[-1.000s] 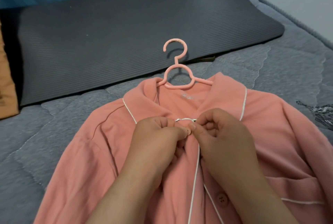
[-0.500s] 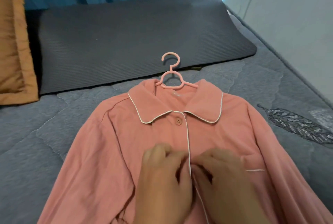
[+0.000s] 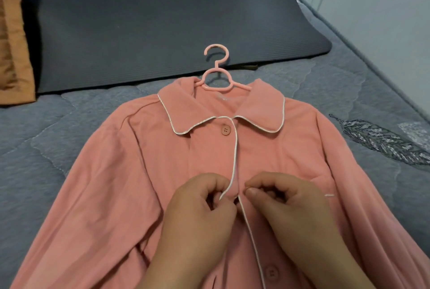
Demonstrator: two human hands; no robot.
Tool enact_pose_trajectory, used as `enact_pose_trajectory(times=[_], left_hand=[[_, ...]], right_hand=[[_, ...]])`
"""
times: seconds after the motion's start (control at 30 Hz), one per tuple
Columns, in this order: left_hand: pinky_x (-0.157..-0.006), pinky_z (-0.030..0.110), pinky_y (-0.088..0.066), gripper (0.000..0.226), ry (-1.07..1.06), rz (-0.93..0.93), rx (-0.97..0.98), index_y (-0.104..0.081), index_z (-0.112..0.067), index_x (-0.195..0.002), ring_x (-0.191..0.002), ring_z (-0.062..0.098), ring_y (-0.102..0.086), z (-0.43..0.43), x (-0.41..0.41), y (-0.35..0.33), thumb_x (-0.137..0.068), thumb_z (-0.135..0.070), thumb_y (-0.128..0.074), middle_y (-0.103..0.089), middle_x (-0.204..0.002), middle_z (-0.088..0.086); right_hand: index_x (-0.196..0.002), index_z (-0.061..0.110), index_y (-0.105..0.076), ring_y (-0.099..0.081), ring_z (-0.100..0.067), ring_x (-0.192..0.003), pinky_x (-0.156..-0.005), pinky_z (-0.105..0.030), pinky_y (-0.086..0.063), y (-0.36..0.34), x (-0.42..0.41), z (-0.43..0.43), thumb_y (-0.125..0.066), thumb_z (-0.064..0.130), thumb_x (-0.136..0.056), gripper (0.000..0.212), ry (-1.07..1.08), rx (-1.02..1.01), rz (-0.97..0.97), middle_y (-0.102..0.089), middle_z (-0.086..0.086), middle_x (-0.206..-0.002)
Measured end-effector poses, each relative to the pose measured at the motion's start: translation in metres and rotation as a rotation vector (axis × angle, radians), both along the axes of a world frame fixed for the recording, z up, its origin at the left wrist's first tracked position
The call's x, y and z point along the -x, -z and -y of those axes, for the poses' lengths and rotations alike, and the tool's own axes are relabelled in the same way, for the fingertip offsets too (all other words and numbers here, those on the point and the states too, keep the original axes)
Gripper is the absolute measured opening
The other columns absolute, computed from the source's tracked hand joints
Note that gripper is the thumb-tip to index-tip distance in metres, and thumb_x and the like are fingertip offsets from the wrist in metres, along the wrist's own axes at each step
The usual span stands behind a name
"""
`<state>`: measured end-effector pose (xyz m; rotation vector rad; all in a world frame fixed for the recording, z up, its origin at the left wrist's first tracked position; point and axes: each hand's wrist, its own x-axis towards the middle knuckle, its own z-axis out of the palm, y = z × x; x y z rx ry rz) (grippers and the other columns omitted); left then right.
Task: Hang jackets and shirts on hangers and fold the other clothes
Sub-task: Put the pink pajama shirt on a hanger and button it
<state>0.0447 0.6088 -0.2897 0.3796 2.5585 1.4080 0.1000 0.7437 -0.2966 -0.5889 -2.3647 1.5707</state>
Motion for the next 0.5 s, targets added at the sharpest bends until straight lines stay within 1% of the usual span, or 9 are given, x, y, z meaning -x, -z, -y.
enact_pose_trajectory(times=[0.07, 0.13, 0.17, 0.23, 0.27, 0.33, 0.4, 0.47, 0.5], left_hand=[[-0.051, 0.016, -0.034, 0.023, 0.016, 0.052, -0.045, -0.068, -0.031, -0.072, -0.048, 0.001, -0.042, 0.000, 0.000, 0.002, -0.076, -0.009, -0.067, -0.052, -0.053, -0.015], [-0.052, 0.017, -0.038, 0.017, 0.029, 0.112, -0.114, -0.071, -0.033, -0.071, -0.049, -0.001, -0.045, -0.001, -0.001, -0.001, -0.075, -0.017, -0.067, -0.055, -0.054, -0.015], [-0.055, 0.019, -0.042, 0.014, 0.029, 0.167, -0.176, -0.074, -0.033, -0.072, -0.053, 0.001, -0.051, -0.001, -0.001, -0.002, -0.072, -0.023, -0.063, -0.061, -0.058, -0.014], [-0.063, 0.026, -0.048, 0.026, 0.029, 0.312, -0.302, -0.077, -0.030, -0.074, -0.061, 0.007, -0.061, 0.002, 0.001, -0.006, -0.067, -0.023, -0.053, -0.071, -0.066, -0.004], [-0.064, 0.029, -0.048, 0.026, 0.065, 0.347, -0.320, -0.078, -0.028, -0.074, -0.063, 0.010, -0.061, 0.003, 0.002, -0.007, -0.069, -0.020, -0.053, -0.072, -0.068, 0.002], [-0.059, 0.031, -0.045, 0.025, 0.124, 0.307, -0.259, -0.077, -0.024, -0.073, -0.058, 0.013, -0.056, 0.003, 0.005, -0.006, -0.079, -0.007, -0.060, -0.070, -0.065, 0.009], [-0.051, 0.025, -0.039, 0.029, 0.115, 0.267, -0.236, -0.076, -0.023, -0.071, -0.051, 0.011, -0.046, 0.002, 0.006, -0.006, -0.078, 0.002, -0.063, -0.061, -0.055, 0.006], [-0.048, 0.020, -0.037, 0.027, 0.118, 0.232, -0.223, -0.076, -0.026, -0.069, -0.048, 0.006, -0.042, 0.000, 0.006, -0.007, -0.074, 0.000, -0.068, -0.055, -0.050, 0.000], [-0.047, 0.017, -0.037, 0.026, 0.122, 0.210, -0.217, -0.076, -0.028, -0.069, -0.046, 0.004, -0.042, -0.001, 0.005, -0.009, -0.072, -0.002, -0.070, -0.055, -0.050, 0.001]], right_hand=[[-0.077, 0.039, -0.074, -0.059, -0.005, -0.059, -0.058, -0.012, -0.046, -0.001, -0.001, 0.001, -0.077, 0.005, -0.073, 0.035, 0.002, 0.105, -0.023, -0.071, 0.009, -0.067], [-0.076, 0.040, -0.073, -0.059, -0.004, -0.058, -0.058, -0.013, -0.047, -0.002, -0.002, 0.003, -0.079, 0.004, -0.072, 0.037, 0.001, 0.124, -0.016, -0.071, 0.010, -0.065], [-0.076, 0.039, -0.073, -0.058, -0.004, -0.057, -0.057, -0.013, -0.047, -0.002, -0.002, 0.004, -0.080, 0.004, -0.071, 0.036, 0.002, 0.113, -0.015, -0.070, 0.009, -0.064], [-0.076, 0.039, -0.073, -0.057, -0.003, -0.056, -0.056, -0.011, -0.044, -0.002, -0.003, 0.006, -0.080, 0.004, -0.070, 0.036, 0.007, 0.086, -0.016, -0.069, 0.009, -0.063], [-0.075, 0.038, -0.073, -0.058, -0.003, -0.058, -0.057, -0.009, -0.044, -0.002, -0.003, 0.005, -0.080, 0.004, -0.069, 0.036, 0.008, 0.078, -0.020, -0.069, 0.010, -0.064], [-0.069, 0.033, -0.075, -0.063, -0.004, -0.064, -0.062, -0.008, -0.045, -0.002, -0.002, 0.003, -0.080, 0.000, -0.069, 0.033, -0.014, 0.072, -0.032, -0.070, 0.013, -0.066], [-0.064, 0.029, -0.076, -0.066, -0.003, -0.070, -0.066, -0.008, -0.045, -0.002, -0.001, 0.002, -0.078, -0.005, -0.069, 0.034, -0.038, 0.089, -0.056, -0.071, 0.013, -0.068], [-0.067, 0.027, -0.078, -0.067, -0.003, -0.070, -0.067, -0.009, -0.046, -0.003, -0.001, 0.001, -0.076, -0.006, -0.070, 0.033, -0.050, 0.127, -0.057, -0.072, 0.011, -0.070], [-0.069, 0.027, -0.079, -0.068, -0.003, -0.071, -0.067, -0.010, -0.047, -0.004, -0.001, 0.001, -0.075, -0.006, -0.071, 0.033, -0.056, 0.145, -0.045, -0.073, 0.010, -0.071]])
